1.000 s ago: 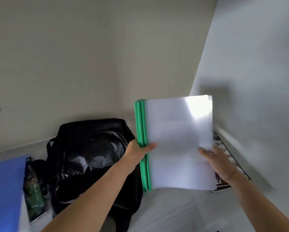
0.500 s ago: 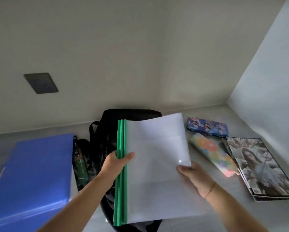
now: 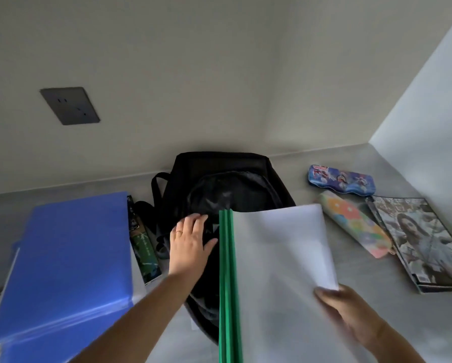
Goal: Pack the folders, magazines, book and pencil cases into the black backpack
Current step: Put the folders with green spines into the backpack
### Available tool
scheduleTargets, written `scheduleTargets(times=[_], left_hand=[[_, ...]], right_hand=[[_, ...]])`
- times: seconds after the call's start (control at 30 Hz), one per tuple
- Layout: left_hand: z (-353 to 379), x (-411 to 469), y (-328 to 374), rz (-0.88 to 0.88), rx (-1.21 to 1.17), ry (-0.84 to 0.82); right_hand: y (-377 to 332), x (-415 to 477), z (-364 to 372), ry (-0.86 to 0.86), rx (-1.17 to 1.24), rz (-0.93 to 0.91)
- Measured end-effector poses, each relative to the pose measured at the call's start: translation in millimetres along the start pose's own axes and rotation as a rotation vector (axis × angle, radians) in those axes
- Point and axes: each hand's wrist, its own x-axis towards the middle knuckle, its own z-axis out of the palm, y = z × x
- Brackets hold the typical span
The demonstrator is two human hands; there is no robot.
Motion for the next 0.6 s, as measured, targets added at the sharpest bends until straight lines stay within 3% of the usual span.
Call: scheduleTargets(times=[0.13, 0.3, 0.4, 0.5, 0.6], left_hand=[[17, 38, -16, 0.252, 0.450, -0.345], [38, 64, -21, 0.372, 0.653, -0.378], [39, 73, -22, 0.452, 0.628, -0.370], [32, 82, -17, 0.553, 0.593, -0.210], [20, 96, -9, 0.390, 0.515, -0.351]], right_hand=[[1, -13, -21, -0.032, -0.048, 0.000], [6, -21, -31, -0.072, -0.042, 0.010], [5, -26, -34, -0.130, -0.018, 0.031], [3, -29, -34, -0.206, -0.021, 0.032], [1, -30, -28, -0.252, -0.048, 0.024]])
